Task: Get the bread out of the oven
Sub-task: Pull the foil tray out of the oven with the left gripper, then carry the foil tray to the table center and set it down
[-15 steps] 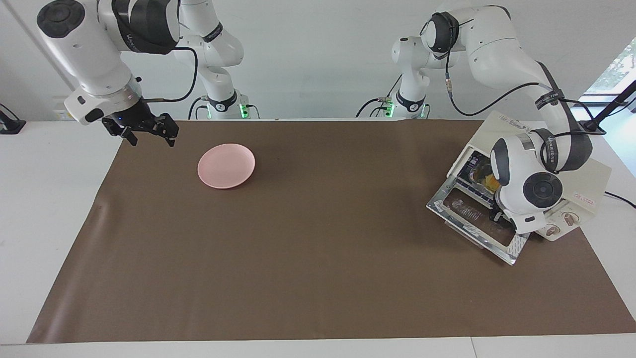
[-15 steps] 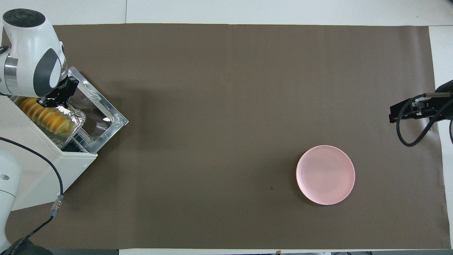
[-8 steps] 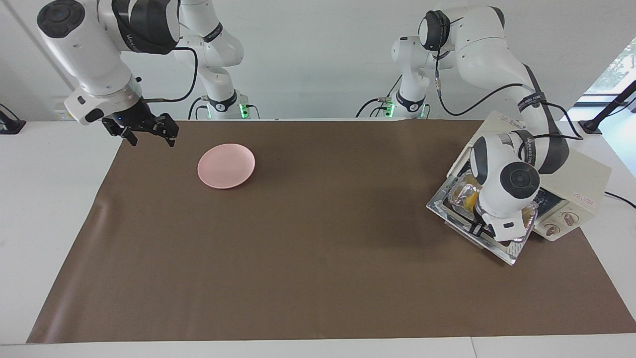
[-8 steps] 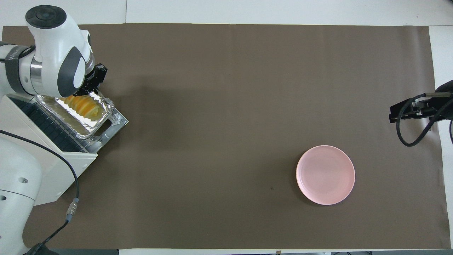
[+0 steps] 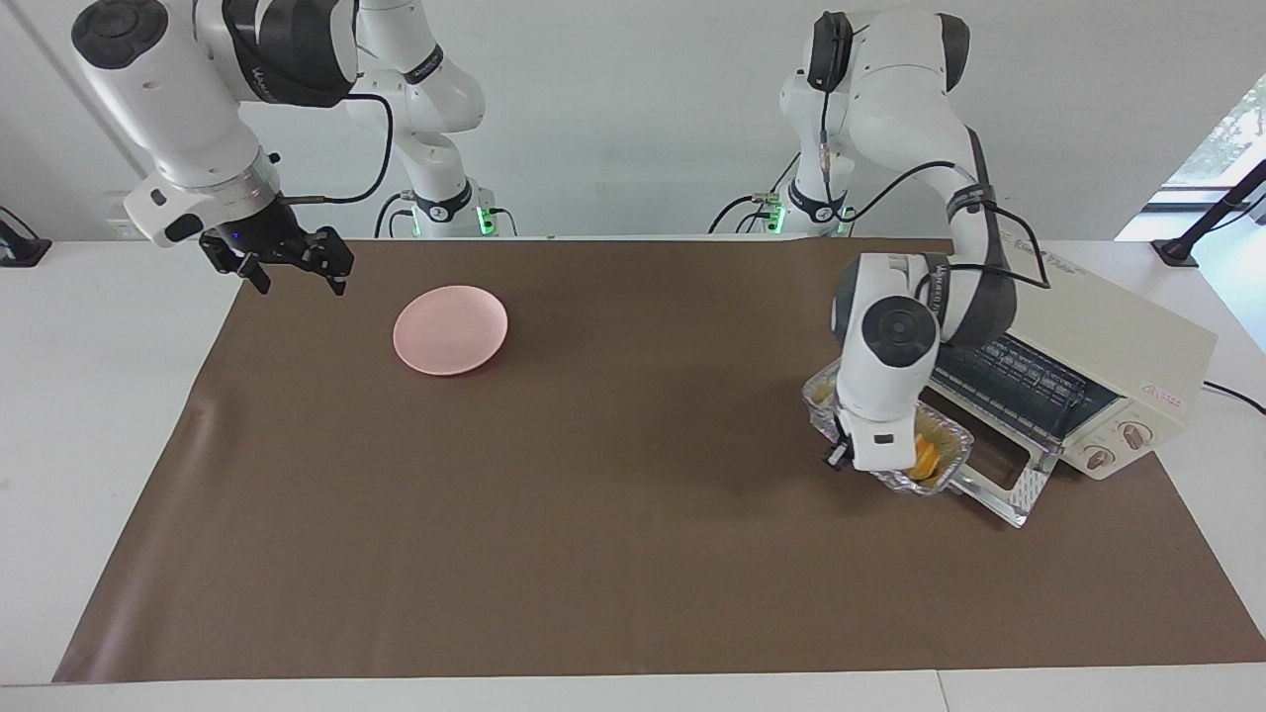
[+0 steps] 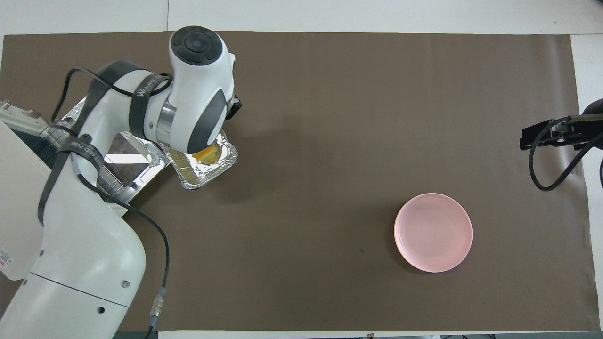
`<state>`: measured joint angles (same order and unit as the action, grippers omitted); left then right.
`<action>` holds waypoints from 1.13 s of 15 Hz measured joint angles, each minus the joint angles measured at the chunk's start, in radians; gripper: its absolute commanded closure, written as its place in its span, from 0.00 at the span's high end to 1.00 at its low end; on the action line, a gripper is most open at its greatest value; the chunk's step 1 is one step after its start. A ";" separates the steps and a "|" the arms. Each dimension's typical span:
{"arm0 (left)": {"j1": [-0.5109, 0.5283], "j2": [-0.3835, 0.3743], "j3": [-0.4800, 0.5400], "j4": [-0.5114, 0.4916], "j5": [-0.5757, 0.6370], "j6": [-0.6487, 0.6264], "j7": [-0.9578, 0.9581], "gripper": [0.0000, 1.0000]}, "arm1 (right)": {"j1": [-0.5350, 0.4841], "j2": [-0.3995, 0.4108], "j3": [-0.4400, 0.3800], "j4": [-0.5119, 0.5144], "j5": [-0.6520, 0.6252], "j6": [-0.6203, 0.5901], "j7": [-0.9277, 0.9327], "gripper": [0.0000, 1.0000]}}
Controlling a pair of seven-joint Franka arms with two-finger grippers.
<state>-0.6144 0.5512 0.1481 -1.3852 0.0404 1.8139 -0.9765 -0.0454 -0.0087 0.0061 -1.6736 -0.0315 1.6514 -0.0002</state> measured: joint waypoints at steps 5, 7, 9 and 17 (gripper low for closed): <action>-0.188 0.022 0.001 0.081 -0.041 -0.002 -0.052 0.00 | 0.001 -0.012 0.003 0.000 0.000 0.012 0.000 1.00; -0.228 0.050 0.002 0.122 -0.025 0.013 -0.050 0.00 | 0.002 -0.016 0.009 0.000 0.000 0.010 0.000 1.00; -0.276 0.074 0.001 0.136 0.042 0.042 -0.049 0.00 | 0.002 -0.017 0.012 -0.003 0.000 0.007 0.000 1.00; -0.347 0.200 0.011 0.196 0.033 0.041 -0.111 0.00 | 0.000 -0.024 0.010 -0.042 0.003 0.010 0.000 1.00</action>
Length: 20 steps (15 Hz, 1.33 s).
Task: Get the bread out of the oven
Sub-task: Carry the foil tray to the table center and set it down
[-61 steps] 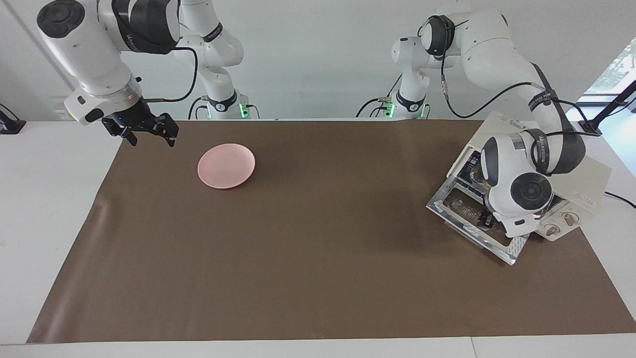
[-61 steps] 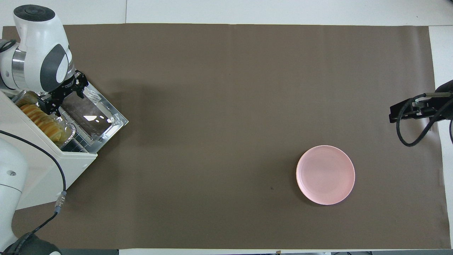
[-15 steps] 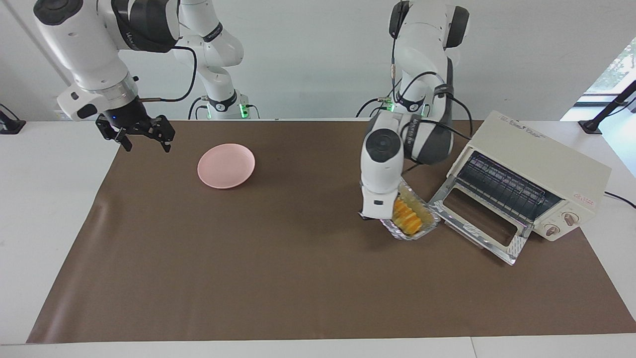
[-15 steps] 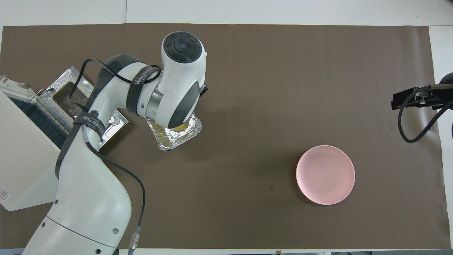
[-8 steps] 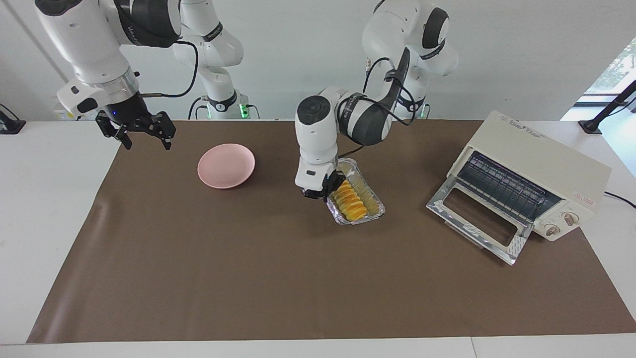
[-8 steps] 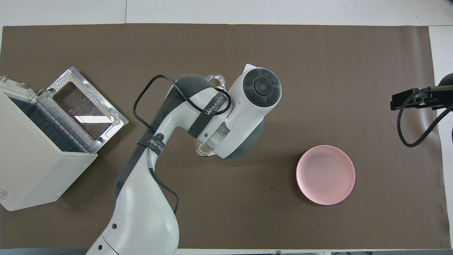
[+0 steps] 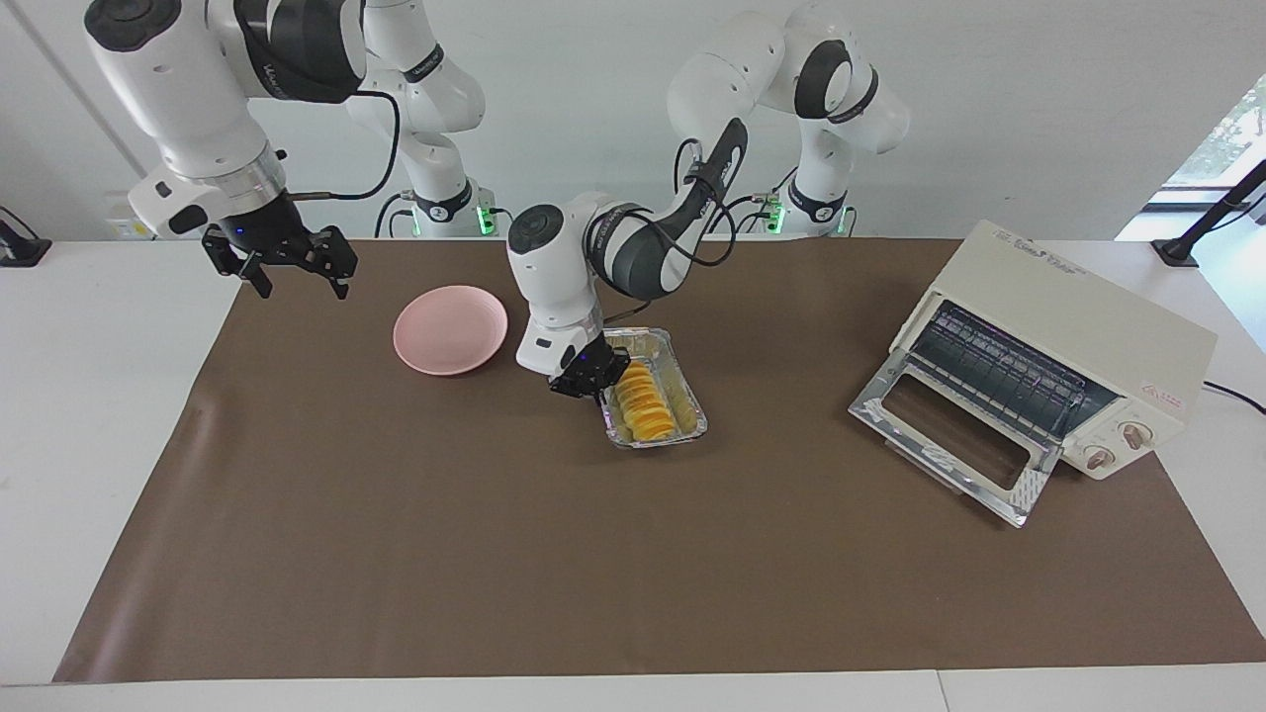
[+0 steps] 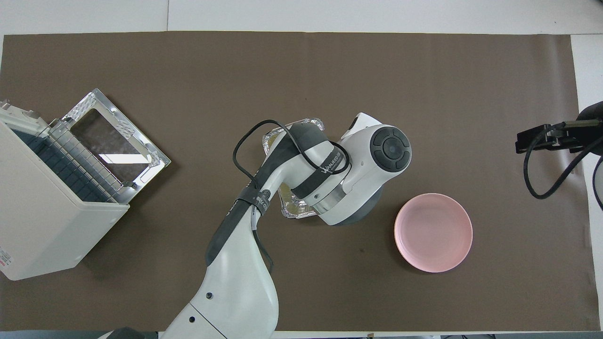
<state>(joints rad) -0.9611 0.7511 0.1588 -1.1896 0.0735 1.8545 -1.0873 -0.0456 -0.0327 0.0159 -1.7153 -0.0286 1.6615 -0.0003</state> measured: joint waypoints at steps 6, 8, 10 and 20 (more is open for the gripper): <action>-0.019 0.051 -0.001 0.023 -0.005 -0.005 -0.032 0.00 | -0.009 -0.003 -0.007 -0.022 0.001 0.005 -0.002 1.00; -0.028 0.059 0.000 0.033 -0.005 -0.002 -0.050 0.00 | -0.017 -0.008 -0.010 -0.031 0.001 -0.003 -0.043 1.00; -0.032 0.067 -0.001 0.040 -0.005 0.010 -0.080 0.07 | -0.035 -0.013 -0.014 -0.036 0.001 -0.005 -0.113 1.00; 0.014 0.051 0.016 0.083 -0.032 0.052 -0.104 1.00 | -0.045 -0.014 -0.005 -0.048 0.003 -0.003 -0.191 1.00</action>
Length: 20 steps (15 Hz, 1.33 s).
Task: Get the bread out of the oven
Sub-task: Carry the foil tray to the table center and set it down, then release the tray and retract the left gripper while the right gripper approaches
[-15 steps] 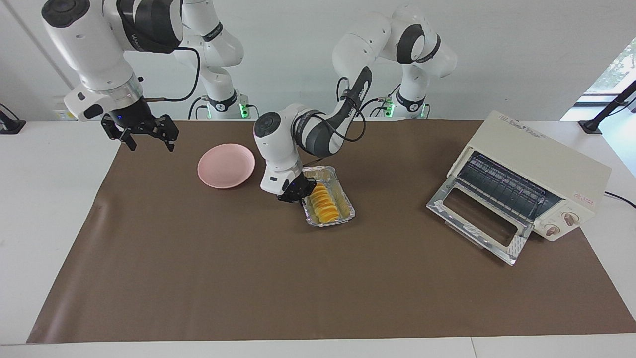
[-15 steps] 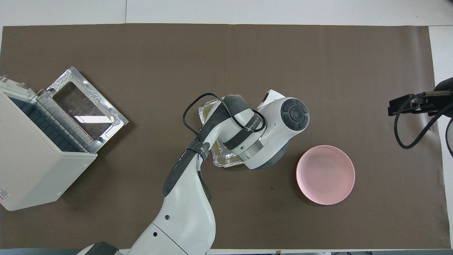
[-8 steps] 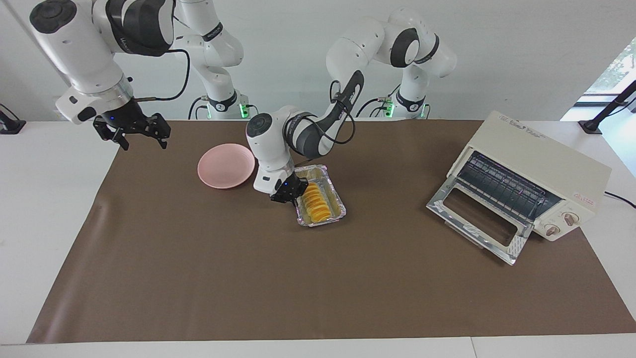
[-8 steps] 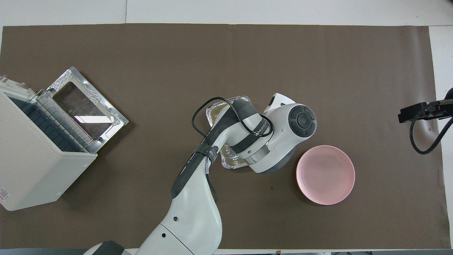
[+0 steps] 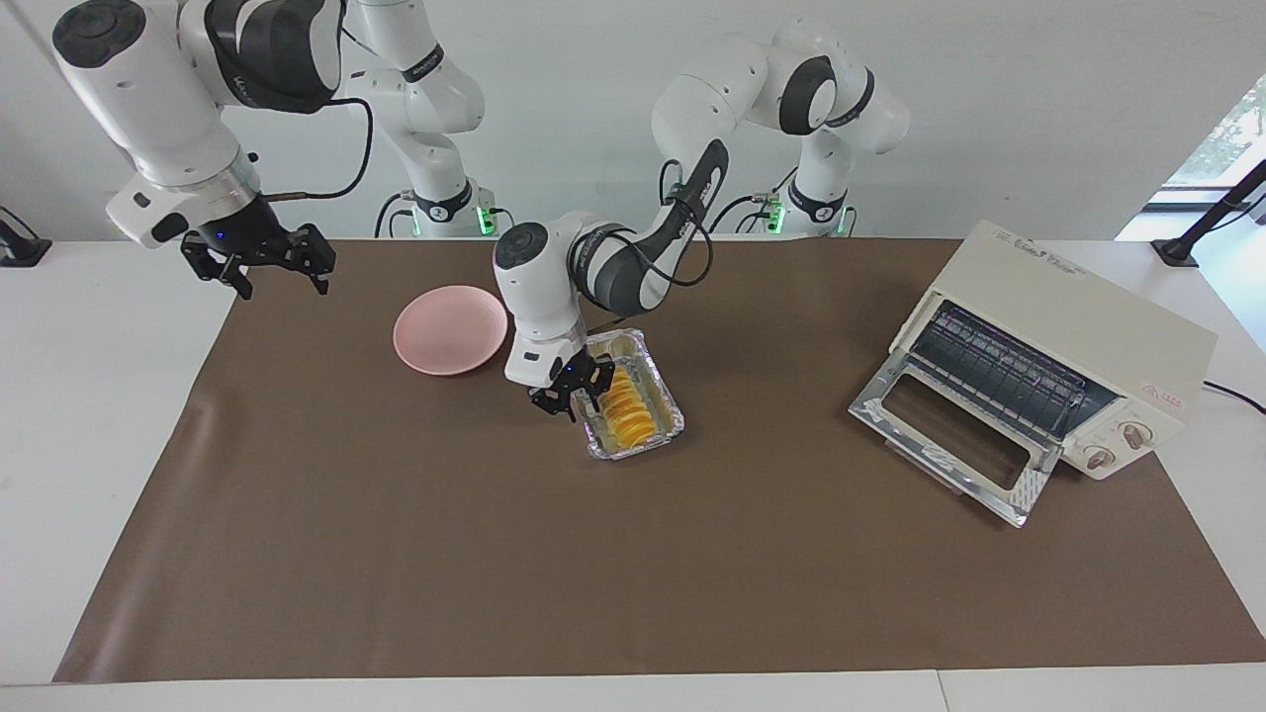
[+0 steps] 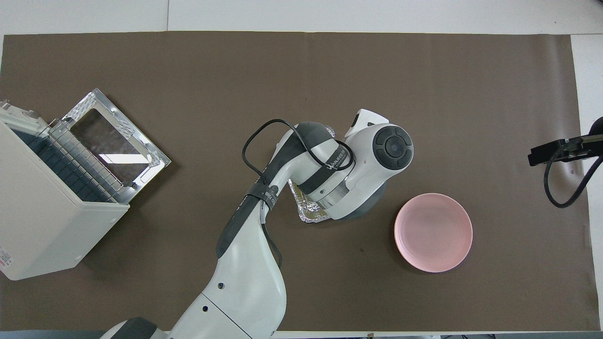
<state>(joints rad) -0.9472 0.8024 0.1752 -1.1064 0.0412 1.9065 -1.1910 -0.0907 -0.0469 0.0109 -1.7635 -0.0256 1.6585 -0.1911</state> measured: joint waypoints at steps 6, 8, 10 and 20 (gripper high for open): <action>0.204 -0.253 0.019 0.003 -0.121 -0.284 0.302 1.00 | 0.106 0.045 0.009 -0.004 0.057 0.061 -0.005 1.00; 0.330 -0.395 0.020 -0.065 -0.137 -0.357 0.441 1.00 | 0.191 0.065 0.010 -0.006 0.059 0.105 0.017 1.00; 0.411 -0.476 0.020 -0.126 -0.141 -0.404 0.552 1.00 | 0.258 0.087 0.012 -0.014 0.059 0.142 0.052 1.00; 0.717 -0.621 0.025 -0.266 -0.135 -0.512 1.056 1.00 | 0.473 0.188 0.014 -0.220 0.092 0.522 0.263 1.00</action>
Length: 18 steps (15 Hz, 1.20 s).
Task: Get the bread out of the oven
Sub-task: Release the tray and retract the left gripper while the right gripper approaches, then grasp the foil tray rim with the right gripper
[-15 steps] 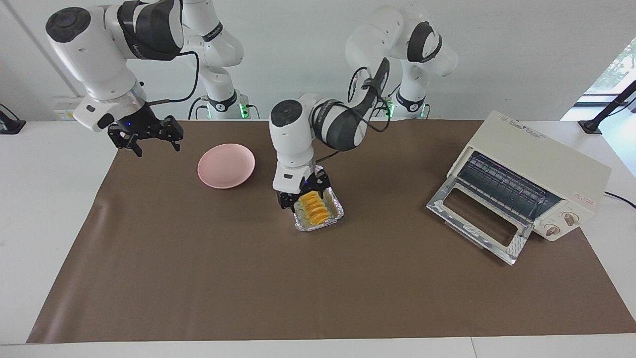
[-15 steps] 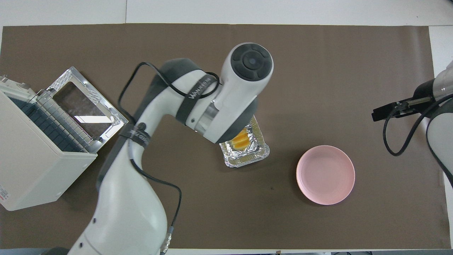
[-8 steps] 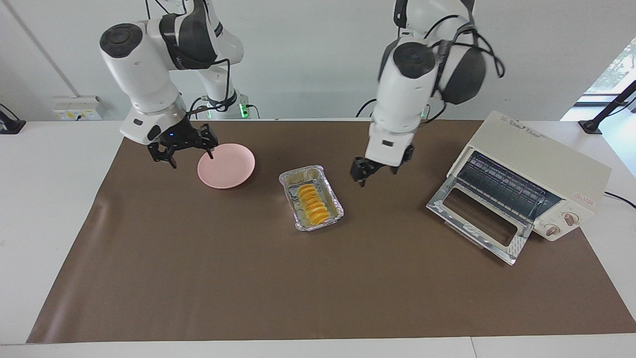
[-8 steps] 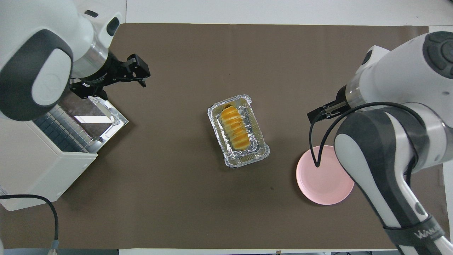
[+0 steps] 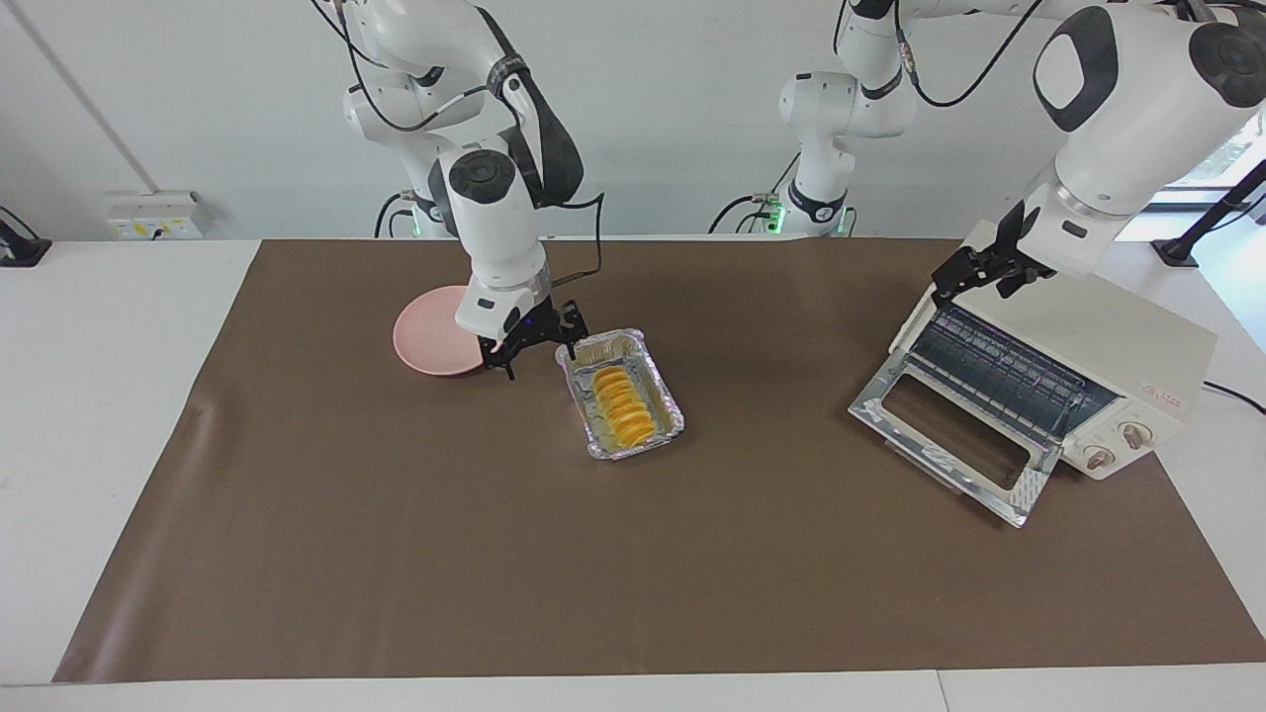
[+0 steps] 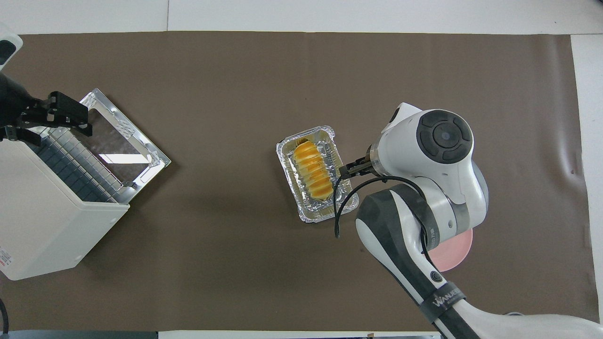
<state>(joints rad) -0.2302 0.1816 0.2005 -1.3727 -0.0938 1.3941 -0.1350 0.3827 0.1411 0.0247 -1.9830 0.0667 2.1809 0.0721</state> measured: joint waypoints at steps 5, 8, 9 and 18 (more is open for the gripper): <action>0.050 -0.002 0.001 -0.014 0.042 -0.002 0.162 1.00 | -0.023 0.004 -0.011 -0.022 0.001 0.001 0.006 1.00; 0.083 -0.009 0.001 -0.024 0.044 -0.002 0.182 1.00 | -0.029 0.006 -0.013 -0.021 0.001 0.034 -0.004 1.00; 0.093 -0.013 0.000 -0.028 0.044 -0.002 0.186 1.00 | -0.031 0.013 -0.013 -0.014 0.001 0.041 -0.004 1.00; 0.121 -0.076 -0.092 -0.117 0.054 0.055 0.191 1.00 | 0.050 0.159 -0.007 0.083 0.001 0.042 0.053 1.00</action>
<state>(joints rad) -0.1093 0.1052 0.1081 -1.4898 -0.0402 1.4496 0.0565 0.4323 0.3000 0.0173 -1.8996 0.0677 2.2233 0.1248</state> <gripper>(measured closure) 0.000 0.000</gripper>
